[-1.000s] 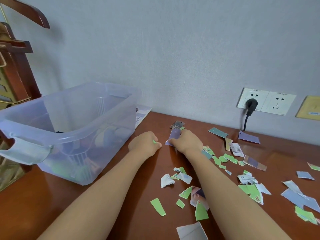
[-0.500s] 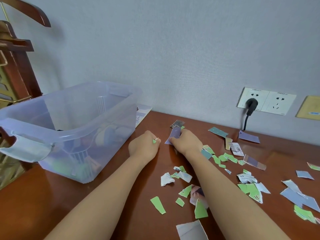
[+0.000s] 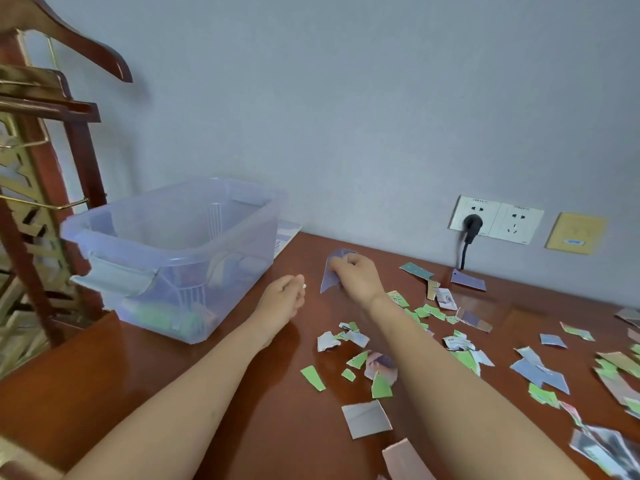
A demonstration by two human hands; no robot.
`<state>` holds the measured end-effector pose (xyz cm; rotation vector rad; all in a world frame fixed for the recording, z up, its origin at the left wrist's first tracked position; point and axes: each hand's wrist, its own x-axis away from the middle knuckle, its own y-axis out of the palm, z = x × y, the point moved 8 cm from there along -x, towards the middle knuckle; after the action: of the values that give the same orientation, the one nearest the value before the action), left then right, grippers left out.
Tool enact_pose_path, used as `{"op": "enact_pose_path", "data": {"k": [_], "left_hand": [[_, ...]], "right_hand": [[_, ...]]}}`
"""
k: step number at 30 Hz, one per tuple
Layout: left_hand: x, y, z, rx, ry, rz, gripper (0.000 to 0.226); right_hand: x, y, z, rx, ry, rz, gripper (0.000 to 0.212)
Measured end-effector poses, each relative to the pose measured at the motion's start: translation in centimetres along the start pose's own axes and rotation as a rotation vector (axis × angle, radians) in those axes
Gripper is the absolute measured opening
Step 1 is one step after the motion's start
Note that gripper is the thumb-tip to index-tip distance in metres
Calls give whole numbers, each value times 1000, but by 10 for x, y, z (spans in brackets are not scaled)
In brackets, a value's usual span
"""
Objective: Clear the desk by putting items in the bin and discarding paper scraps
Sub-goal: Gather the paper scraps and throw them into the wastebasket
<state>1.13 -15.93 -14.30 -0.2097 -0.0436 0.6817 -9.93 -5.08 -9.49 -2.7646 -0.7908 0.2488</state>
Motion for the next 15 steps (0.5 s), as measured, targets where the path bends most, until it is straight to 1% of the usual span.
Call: {"op": "enact_pose_path", "data": {"k": [1,3,5,9,12,15], "left_hand": [[10,-4,0,107,-62,-12,29],[31,-15,0,251,-146,27,25],[53,-28,3,341,-169,80,26],[103,-55,10,449,-135,172,34],[145,-81,9,515,-76,270,31],[185,-116,0,635,-26,388,28]], "right_hand": [[12,4,-6,-41,15,-10,37],[40,15,-18,-114,56,-50,34],[69,30,-30,-203,88,-98,34],[125,65,-50,-307,73,-200,34],[165,95,-62,-341,53,-272,36],[200,129,-73,-363,39,-337,37]]}}
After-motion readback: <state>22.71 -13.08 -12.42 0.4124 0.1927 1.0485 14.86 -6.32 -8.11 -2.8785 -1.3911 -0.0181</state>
